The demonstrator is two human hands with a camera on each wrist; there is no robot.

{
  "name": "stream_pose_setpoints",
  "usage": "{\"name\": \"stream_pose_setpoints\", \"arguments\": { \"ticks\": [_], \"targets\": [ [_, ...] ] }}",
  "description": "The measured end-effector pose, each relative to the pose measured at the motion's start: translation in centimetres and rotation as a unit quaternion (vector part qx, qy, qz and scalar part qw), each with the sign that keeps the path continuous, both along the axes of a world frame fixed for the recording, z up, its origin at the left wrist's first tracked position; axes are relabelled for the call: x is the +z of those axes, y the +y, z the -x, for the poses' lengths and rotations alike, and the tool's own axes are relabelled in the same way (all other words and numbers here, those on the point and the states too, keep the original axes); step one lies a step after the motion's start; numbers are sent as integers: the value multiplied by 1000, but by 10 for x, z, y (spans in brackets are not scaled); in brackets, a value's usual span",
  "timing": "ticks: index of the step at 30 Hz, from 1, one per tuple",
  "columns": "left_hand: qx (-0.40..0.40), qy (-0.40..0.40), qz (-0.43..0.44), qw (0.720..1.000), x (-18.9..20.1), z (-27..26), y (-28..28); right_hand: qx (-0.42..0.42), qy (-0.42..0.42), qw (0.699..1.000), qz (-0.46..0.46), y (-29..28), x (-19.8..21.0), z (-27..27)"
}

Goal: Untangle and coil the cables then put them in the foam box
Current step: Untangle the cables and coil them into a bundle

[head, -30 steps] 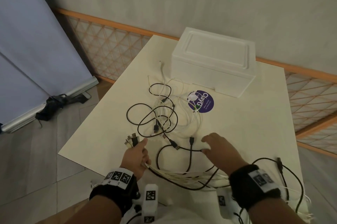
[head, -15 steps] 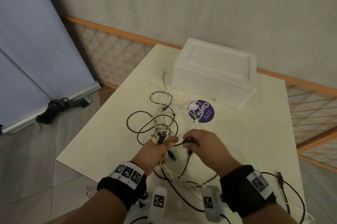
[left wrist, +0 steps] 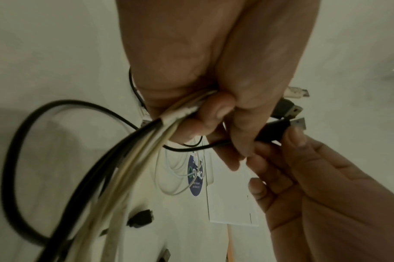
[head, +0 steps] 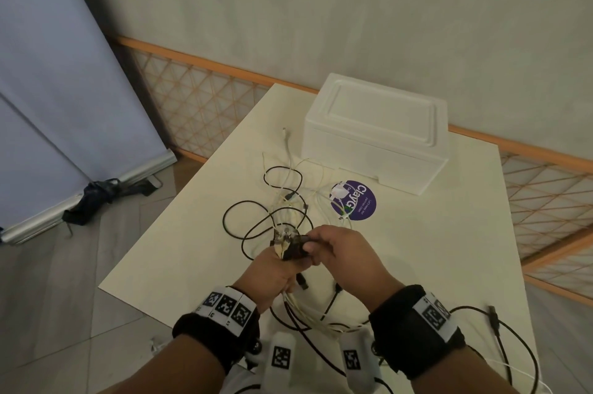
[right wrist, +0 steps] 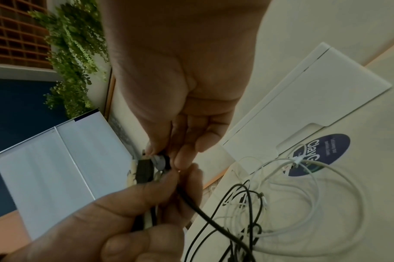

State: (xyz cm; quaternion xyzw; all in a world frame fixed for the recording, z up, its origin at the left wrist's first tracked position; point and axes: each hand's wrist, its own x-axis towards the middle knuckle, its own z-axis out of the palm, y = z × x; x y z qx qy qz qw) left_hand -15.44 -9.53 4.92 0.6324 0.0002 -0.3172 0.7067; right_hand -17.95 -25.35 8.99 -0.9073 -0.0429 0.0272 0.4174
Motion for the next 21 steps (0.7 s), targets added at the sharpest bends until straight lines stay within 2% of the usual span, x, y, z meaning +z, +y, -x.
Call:
{"name": "stream_pose_setpoints", "arguments": {
  "ticks": [2, 4, 6, 8, 10, 12, 15, 18, 21],
  "targets": [
    [-10, -3, 43, 999, 6, 1, 0, -40, -24, 998, -39, 4, -3, 0],
    [-10, 7, 76, 997, 12, 1, -1, -70, -46, 996, -38, 7, -7, 1],
    [-5, 8, 83, 996, 16, 1, -1, -45, 10, 995, -91, 10, -10, 1],
    [9, 12, 87, 996, 16, 2, 1, -1, 105, 978, -178, 10, -13, 4],
    [48, 31, 97, 994, 14, 3, 3, 33, 158, 966, -200, 10, -18, 6],
    [84, 54, 118, 988, 14, 3, 6, 62, 167, 974, -138, 11, -20, 8],
    [114, 68, 117, 984, 20, -1, 12, 75, 131, 989, 1, 7, -18, 8],
    [194, 84, 71, 975, 18, -11, 27, 32, 95, 991, 89, -15, -11, 12],
    [317, 120, 57, 939, 9, -22, 56, -49, 102, 984, 138, -56, -2, 18]
  ]
}}
